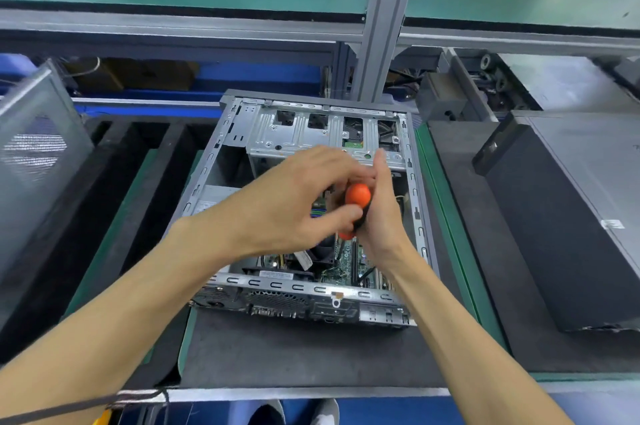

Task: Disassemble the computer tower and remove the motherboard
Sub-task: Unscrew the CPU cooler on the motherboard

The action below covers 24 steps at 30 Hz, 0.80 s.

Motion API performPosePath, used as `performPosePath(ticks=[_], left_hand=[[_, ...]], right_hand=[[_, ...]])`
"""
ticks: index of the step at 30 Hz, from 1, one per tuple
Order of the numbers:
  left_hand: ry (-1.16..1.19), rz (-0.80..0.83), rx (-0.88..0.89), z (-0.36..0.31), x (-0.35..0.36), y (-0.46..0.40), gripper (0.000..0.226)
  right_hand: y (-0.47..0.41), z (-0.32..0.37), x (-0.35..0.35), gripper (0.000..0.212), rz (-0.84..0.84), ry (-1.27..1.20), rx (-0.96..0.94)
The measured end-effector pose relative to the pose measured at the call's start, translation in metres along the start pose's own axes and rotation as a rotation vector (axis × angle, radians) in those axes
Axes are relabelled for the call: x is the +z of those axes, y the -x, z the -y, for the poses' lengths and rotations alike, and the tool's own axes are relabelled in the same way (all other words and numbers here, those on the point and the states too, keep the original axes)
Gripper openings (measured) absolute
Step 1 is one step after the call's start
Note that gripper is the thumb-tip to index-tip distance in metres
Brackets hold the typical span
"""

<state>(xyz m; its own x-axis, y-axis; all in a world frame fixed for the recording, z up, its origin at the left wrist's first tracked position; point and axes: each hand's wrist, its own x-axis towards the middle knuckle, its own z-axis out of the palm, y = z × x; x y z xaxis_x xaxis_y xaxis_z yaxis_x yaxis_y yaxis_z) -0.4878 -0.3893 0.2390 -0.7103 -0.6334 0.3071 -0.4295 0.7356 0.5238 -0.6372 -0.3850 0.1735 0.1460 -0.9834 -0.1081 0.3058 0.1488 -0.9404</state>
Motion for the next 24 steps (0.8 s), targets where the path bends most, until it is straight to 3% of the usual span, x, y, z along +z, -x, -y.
performPosePath(ticks=[5, 9, 11, 14, 17, 22, 24], left_hand=[[-0.118, 0.106, 0.017, -0.002, -0.011, -0.009, 0.033], [-0.22, 0.245, 0.026, 0.004, -0.022, -0.023, 0.033], [-0.285, 0.272, -0.006, 0.009, -0.026, -0.028, 0.029], [-0.366, 0.283, -0.067, 0.016, -0.03, -0.032, 0.028], [-0.528, 0.272, -0.1, 0.02, -0.028, -0.035, 0.034], [-0.916, 0.203, -0.136, 0.011, -0.014, -0.037, 0.056], [-0.891, 0.179, -0.066, 0.014, -0.011, -0.033, 0.053]], right_hand=[[0.0, 0.0, -0.009, 0.071, 0.021, 0.06, 0.045], [0.009, 0.002, -0.026, 0.036, -0.063, 0.25, -0.002], [0.017, 0.004, -0.033, 0.028, 0.001, 0.427, 0.005], [0.028, 0.0, -0.032, 0.04, 0.144, 0.614, -0.012], [0.026, -0.006, -0.026, 0.043, 0.111, 0.701, -0.082], [0.018, -0.009, -0.015, 0.013, 0.064, 0.806, -0.025], [0.016, -0.004, -0.018, 0.011, 0.115, 0.818, -0.017]])
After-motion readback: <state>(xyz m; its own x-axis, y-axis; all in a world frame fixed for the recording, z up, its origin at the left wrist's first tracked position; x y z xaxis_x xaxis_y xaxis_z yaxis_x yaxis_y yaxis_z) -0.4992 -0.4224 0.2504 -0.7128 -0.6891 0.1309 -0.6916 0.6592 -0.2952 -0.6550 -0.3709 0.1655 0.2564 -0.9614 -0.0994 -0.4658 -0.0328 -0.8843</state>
